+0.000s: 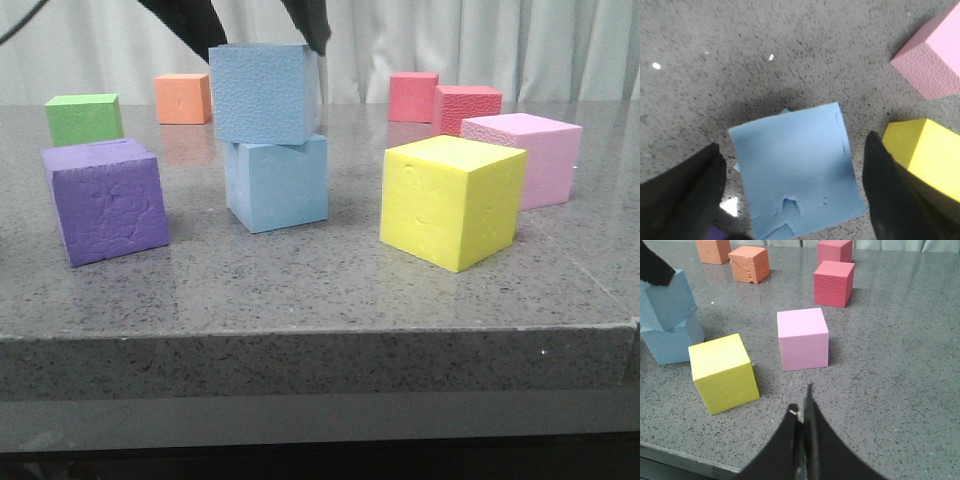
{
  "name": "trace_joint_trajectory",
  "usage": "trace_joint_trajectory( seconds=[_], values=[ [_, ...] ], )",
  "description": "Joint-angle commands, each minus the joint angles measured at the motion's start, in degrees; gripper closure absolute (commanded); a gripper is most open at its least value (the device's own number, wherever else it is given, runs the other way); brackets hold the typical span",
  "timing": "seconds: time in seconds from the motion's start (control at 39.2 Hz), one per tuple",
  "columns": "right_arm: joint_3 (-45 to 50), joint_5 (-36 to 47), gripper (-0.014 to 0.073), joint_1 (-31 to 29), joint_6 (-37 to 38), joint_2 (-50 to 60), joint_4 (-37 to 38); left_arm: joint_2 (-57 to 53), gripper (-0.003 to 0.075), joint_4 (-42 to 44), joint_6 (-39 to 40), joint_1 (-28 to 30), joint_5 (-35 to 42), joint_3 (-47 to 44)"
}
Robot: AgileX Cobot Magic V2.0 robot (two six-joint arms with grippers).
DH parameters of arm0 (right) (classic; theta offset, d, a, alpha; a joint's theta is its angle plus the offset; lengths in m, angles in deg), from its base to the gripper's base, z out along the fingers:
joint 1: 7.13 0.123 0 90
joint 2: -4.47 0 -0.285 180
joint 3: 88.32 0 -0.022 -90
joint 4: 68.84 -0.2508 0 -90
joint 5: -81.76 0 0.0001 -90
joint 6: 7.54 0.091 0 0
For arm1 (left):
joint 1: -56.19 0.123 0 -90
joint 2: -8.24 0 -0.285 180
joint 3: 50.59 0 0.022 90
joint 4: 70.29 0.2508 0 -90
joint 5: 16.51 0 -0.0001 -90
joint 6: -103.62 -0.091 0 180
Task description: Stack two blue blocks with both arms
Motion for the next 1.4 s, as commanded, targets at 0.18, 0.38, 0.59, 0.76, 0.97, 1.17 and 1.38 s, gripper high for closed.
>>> trace_joint_trajectory(
  seconds=[0.18,0.38,0.59,0.76,0.97,1.17,1.38],
  values=[
    [-1.61,4.14,0.0660,-0.36,-0.05,-0.33,0.51,-4.60,0.0178,1.96,-0.11,-0.35,2.30,6.41],
    [-1.61,4.18,0.0660,-0.36,-0.05,-0.33,0.51,-4.60,0.0451,2.29,-0.11,-0.35,2.56,6.64],
    [-1.61,4.24,0.0660,-0.36,-0.05,-0.33,0.51,-4.70,0.0739,2.29,-0.25,-0.35,2.45,6.76],
    [-1.61,4.65,0.0660,-0.36,-0.05,-0.33,0.51,-5.07,0.0741,3.12,-0.24,-0.35,0.40,6.86],
    [-1.61,4.65,0.0660,-0.36,-0.05,-0.33,0.51,-7.33,0.0741,7.78,-0.24,-0.35,-2.47,6.86],
    [-1.61,4.65,0.0660,-0.36,-0.05,-0.33,0.51,-13.17,0.0741,8.05,-1.72,-0.35,-3.32,3.14],
    [-1.61,4.65,0.0660,-0.36,-0.05,-0.33,0.51,-24.01,0.0741,8.52,-1.86,-0.35,5.75,-11.35]
  ],
)
